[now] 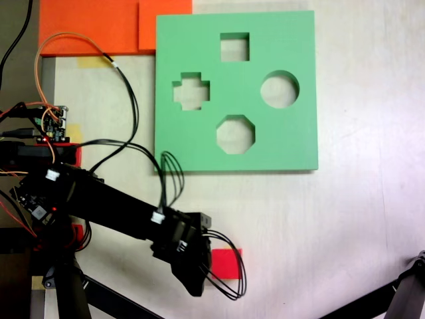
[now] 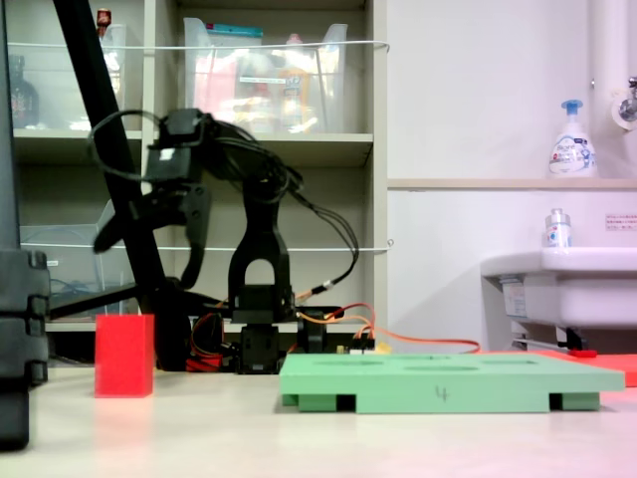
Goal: Put the square block into the corresponding hole
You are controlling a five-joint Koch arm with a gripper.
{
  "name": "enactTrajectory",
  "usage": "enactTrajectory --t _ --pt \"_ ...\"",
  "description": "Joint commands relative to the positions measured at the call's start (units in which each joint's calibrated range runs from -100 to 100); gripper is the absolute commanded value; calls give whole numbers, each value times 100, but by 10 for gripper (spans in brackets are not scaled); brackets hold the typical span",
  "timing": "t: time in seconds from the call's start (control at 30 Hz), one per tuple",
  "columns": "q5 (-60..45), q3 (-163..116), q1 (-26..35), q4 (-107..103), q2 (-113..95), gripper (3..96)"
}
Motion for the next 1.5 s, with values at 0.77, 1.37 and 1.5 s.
enactTrajectory --t 0.77,1.37,1.5 --pt "-254 1245 -195 172 3633 939" --pt "-254 1105 -181 673 4010 596" --pt "-259 1065 -176 721 3982 461"
